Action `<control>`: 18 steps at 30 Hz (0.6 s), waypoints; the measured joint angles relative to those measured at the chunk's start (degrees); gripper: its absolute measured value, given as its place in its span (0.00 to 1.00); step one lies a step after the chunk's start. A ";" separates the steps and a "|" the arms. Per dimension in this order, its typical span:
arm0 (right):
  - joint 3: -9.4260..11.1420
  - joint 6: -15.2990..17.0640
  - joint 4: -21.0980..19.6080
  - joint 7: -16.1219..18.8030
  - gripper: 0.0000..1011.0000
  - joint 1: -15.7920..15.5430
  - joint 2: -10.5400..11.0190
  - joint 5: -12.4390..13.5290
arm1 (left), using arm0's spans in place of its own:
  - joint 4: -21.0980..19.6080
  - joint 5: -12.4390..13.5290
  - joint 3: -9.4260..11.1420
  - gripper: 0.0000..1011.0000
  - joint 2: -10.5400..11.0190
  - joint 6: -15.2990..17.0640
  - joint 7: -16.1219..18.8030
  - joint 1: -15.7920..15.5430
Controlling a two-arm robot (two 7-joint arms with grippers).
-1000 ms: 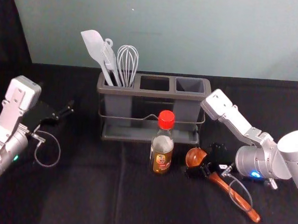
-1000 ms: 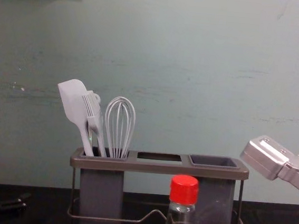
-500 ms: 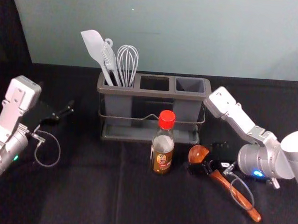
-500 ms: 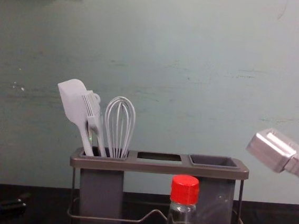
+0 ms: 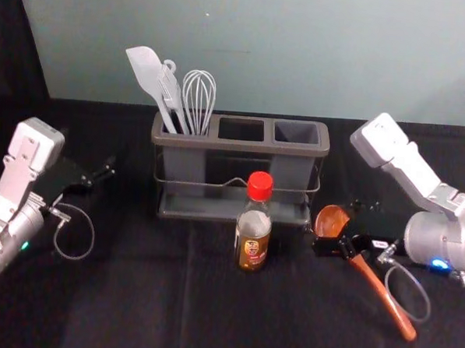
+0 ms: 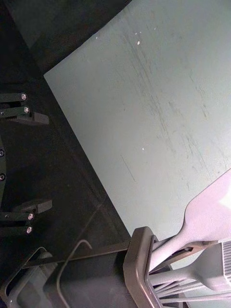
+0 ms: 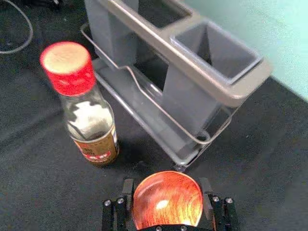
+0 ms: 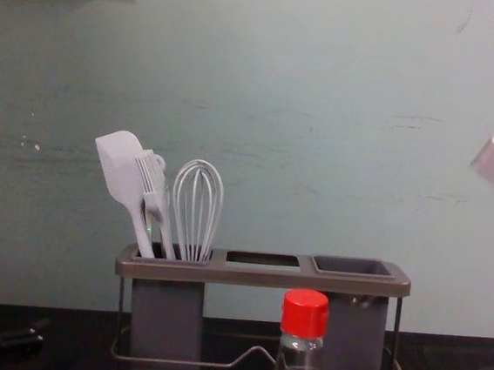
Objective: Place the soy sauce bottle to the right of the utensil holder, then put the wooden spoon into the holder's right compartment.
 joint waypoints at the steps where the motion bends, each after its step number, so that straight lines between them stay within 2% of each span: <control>1: 0.25 -0.22 -0.54 -0.11 0.83 -0.26 0.25 0.00 | 0.00 0.00 0.00 0.99 0.00 0.00 0.00 0.00; 4: 2.03 -1.95 -3.43 -1.49 0.83 -2.18 1.16 0.02 | 0.00 0.00 0.00 0.99 0.00 0.00 0.00 0.00; 7: 4.91 -5.99 -6.52 -3.91 0.83 -5.39 1.32 0.15 | 0.00 0.00 0.00 0.99 0.00 0.00 0.00 0.00; 9: 5.51 -7.04 -7.02 -4.38 0.83 -6.08 1.25 0.22 | 0.00 0.00 0.00 0.99 0.00 0.00 0.00 0.00; 13: 9.27 -14.41 -9.42 -7.28 0.83 -10.38 0.23 0.71 | 0.00 0.00 0.00 0.99 0.00 0.00 0.00 0.00; 14: 10.42 -17.14 -9.98 -8.26 0.83 -11.81 -0.27 0.72 | 0.00 0.00 0.00 0.99 0.00 0.00 0.00 0.00; 17: 11.87 -21.37 -10.52 -9.50 0.83 -13.76 -1.07 0.69 | 0.00 0.00 0.00 0.99 0.00 0.00 0.00 0.00; 18: 12.95 -24.94 -10.79 -10.30 0.83 -15.22 -1.80 0.63 | 0.00 0.00 0.00 0.99 0.00 0.00 0.00 0.00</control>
